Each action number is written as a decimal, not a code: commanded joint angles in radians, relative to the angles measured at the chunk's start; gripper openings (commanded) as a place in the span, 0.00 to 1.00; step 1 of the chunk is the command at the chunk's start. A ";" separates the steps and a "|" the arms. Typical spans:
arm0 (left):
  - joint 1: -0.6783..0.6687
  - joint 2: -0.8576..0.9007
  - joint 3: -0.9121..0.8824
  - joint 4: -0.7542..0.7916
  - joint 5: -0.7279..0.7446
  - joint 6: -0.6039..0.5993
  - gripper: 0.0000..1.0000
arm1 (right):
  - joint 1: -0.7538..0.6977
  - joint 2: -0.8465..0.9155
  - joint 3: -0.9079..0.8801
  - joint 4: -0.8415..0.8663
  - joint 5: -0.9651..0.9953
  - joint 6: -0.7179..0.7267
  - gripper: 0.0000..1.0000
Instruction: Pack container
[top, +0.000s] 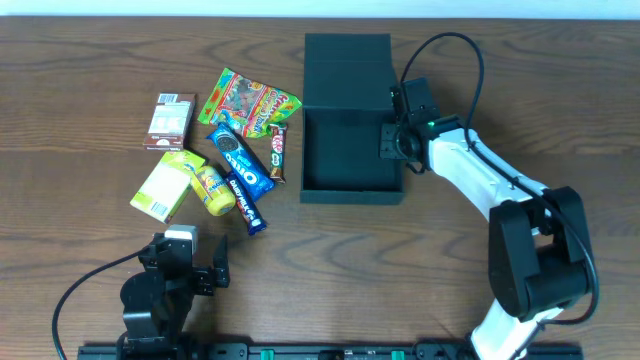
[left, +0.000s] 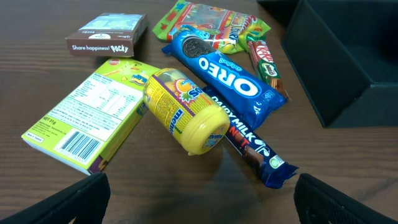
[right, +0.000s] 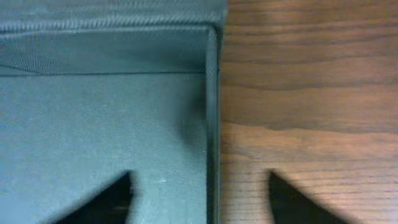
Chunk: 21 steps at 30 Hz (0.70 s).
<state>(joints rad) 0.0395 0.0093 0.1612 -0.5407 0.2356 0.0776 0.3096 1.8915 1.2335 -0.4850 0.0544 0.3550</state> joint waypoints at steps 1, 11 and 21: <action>0.005 -0.006 -0.013 0.002 0.000 -0.007 0.96 | 0.008 -0.034 0.028 -0.035 -0.029 0.014 0.99; 0.005 -0.006 -0.013 0.002 0.000 -0.007 0.96 | 0.000 -0.496 0.145 -0.113 -0.038 -0.020 0.99; 0.005 -0.006 -0.013 0.002 0.043 -0.060 0.96 | 0.000 -0.598 0.145 -0.397 -0.077 -0.155 0.99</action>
<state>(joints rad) 0.0395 0.0093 0.1612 -0.5404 0.2401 0.0673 0.3107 1.2758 1.3903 -0.8440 -0.0074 0.2417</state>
